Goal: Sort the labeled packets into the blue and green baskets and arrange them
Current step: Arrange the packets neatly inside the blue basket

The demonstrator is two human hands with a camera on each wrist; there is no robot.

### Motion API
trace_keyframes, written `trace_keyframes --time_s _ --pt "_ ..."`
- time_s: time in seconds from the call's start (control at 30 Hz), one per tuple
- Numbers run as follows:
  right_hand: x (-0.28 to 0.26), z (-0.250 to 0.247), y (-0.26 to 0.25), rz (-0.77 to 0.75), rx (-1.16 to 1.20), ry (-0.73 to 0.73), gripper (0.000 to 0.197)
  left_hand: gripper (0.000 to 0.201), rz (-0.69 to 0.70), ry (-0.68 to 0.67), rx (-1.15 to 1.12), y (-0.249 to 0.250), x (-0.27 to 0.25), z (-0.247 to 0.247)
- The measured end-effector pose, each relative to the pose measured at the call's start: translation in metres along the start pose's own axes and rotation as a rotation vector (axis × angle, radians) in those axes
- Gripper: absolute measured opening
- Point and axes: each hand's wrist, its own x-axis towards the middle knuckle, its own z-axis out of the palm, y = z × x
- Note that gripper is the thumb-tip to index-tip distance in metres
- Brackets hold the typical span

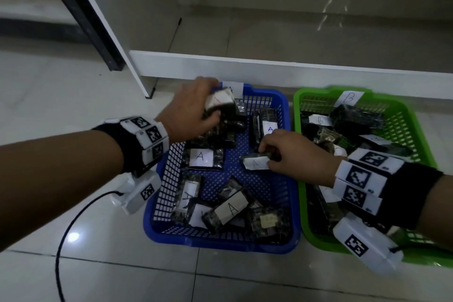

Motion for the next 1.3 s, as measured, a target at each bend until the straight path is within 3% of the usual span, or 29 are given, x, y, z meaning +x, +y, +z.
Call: trace_keyframes --time_s 0.1,0.17,0.37,0.43,0.6,0.7,0.8,1.0,1.17,1.3 --pt "0.011 0.008 -0.013 0.043 -0.222 0.104 0.020 0.055 -0.109 0.065 0.020 -0.018 0.004 -0.016" --pt "0.018 0.013 -0.020 0.061 -0.351 0.084 0.020 0.058 -0.122 0.054 0.057 -0.025 0.002 -0.019" --pt "0.035 0.029 -0.015 0.034 -0.499 -0.011 0.014 0.047 0.034 -0.065 0.064 -0.017 -0.014 -0.008" --pt "0.037 0.039 -0.011 -0.004 -0.583 0.020 0.007 0.046 0.073 -0.116 0.080 -0.014 -0.016 -0.003" --pt "0.035 0.052 0.000 -0.099 -0.774 0.152 0.022 0.052 0.123 -0.180 0.081 -0.009 -0.016 0.006" --pt "0.033 0.053 0.001 -0.128 -0.718 0.198 0.024 0.052 0.137 -0.169 0.038 -0.002 -0.017 0.009" --pt "0.030 0.042 0.003 -0.010 -0.621 0.194 0.029 0.051 0.125 -0.184 0.029 0.003 -0.014 0.016" --pt "0.023 0.028 0.019 0.054 -0.471 0.078 0.045 0.040 0.104 -0.194 0.145 0.021 0.007 0.036" --pt "0.017 0.033 0.023 0.024 -0.393 0.173 0.045 0.036 0.093 -0.362 0.281 0.031 0.025 0.055" --pt "0.015 0.031 0.025 0.036 -0.272 0.227 0.048 0.035 0.085 -0.340 0.215 0.033 0.027 0.056"
